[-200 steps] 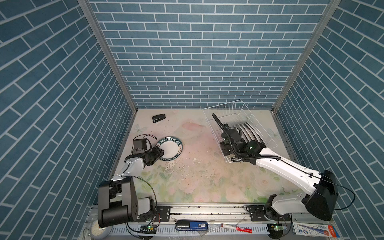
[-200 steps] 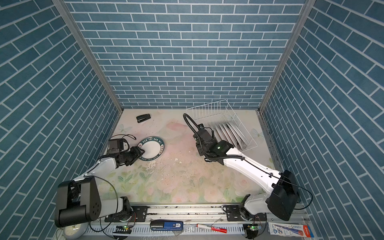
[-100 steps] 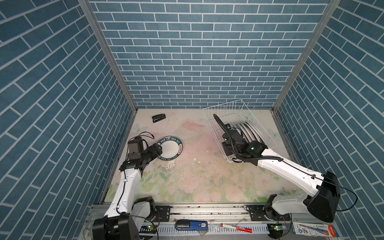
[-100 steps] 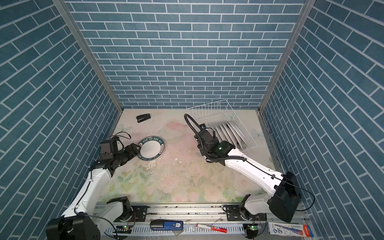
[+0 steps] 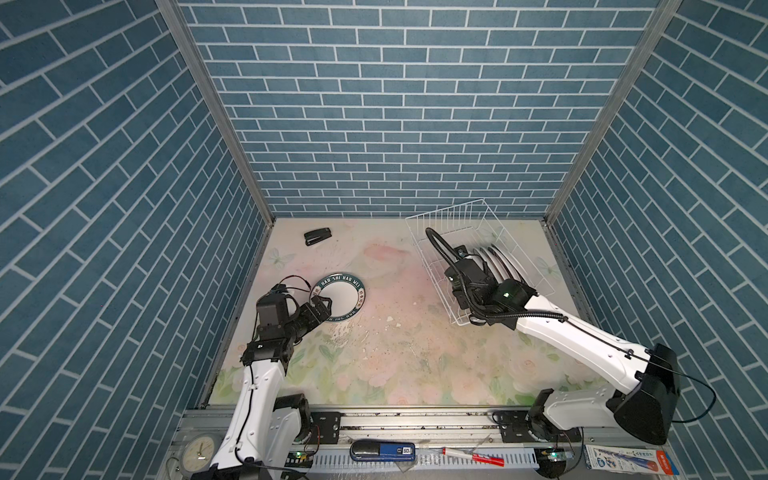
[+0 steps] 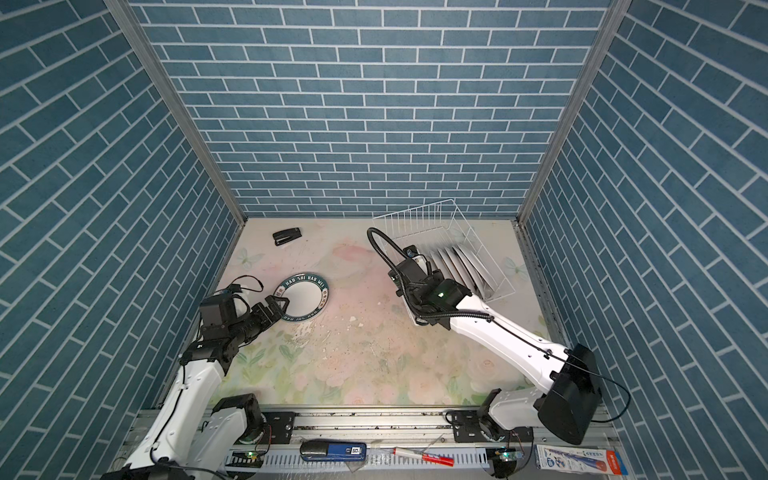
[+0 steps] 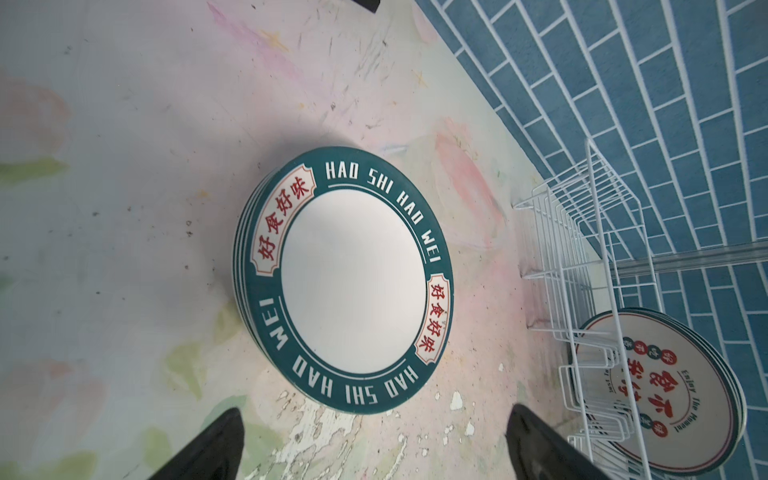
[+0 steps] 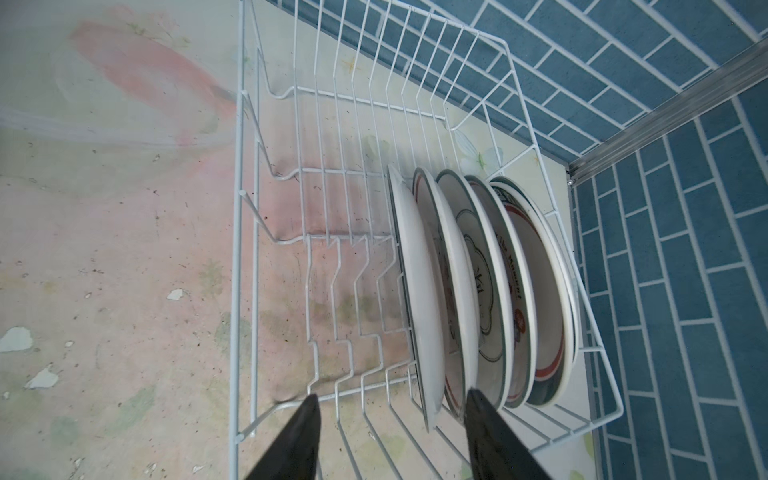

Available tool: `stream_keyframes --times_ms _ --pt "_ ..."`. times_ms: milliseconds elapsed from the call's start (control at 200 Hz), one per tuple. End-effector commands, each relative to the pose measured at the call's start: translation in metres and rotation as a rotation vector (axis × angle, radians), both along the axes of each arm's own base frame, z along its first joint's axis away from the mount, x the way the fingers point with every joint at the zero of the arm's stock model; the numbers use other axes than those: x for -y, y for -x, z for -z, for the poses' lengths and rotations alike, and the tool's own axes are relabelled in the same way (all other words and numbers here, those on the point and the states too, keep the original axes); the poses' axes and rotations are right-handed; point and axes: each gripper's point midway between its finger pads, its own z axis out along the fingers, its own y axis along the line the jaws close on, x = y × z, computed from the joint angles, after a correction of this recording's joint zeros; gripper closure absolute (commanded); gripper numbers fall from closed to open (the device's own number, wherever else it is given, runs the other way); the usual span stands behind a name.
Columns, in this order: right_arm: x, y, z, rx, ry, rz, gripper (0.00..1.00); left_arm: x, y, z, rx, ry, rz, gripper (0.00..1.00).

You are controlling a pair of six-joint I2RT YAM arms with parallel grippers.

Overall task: Unload the plates from the dish rack
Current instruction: 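Lift the left gripper off the stack while the right gripper grips the nearest rack plate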

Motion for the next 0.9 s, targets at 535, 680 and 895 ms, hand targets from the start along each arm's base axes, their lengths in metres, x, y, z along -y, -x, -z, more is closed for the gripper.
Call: stream_keyframes --times_ms 535,680,895 --pt "0.007 -0.035 0.019 -0.05 0.102 0.068 0.45 0.062 0.004 -0.004 0.044 -0.077 0.198 0.01" --pt "0.009 -0.041 0.033 -0.083 0.093 0.074 0.47 0.076 0.005 -0.006 0.066 -0.098 0.251 0.01" --pt "0.011 -0.047 0.047 -0.106 0.096 0.086 0.49 0.079 -0.001 -0.002 0.088 -0.062 0.2 0.01"
